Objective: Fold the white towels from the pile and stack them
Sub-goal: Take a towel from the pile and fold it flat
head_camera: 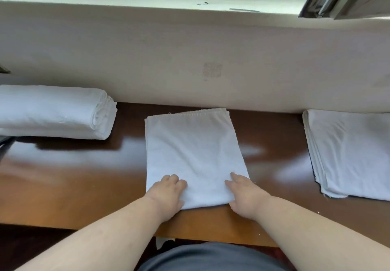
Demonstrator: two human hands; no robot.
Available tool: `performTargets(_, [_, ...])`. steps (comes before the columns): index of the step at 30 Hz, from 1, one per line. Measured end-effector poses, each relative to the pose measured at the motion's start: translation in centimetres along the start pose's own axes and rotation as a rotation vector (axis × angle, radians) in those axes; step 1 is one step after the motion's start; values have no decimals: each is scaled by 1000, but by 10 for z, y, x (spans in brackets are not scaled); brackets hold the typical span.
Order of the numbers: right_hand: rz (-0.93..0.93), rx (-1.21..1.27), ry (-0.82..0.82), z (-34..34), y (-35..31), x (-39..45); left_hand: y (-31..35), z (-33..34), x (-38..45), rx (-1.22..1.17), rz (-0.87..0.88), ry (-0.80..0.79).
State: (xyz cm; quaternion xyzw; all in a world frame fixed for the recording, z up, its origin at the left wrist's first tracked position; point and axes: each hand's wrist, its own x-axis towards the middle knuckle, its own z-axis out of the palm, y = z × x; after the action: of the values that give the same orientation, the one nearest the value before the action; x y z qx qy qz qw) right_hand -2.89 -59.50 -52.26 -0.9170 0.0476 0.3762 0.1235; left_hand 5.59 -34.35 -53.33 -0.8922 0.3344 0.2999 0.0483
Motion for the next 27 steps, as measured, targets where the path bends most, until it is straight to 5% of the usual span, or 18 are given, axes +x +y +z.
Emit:
performTargets(16, [42,-321,111,2,-7,-8,-36,18,-41,107,-332,21])
performTargets(25, [-29,-225,73,-10,4,-10,-62,-8,-45,65,-267,49])
performTargets(27, [-54,-173,-42,-15,9,-13,-71,-16,-49,50,-176,-70])
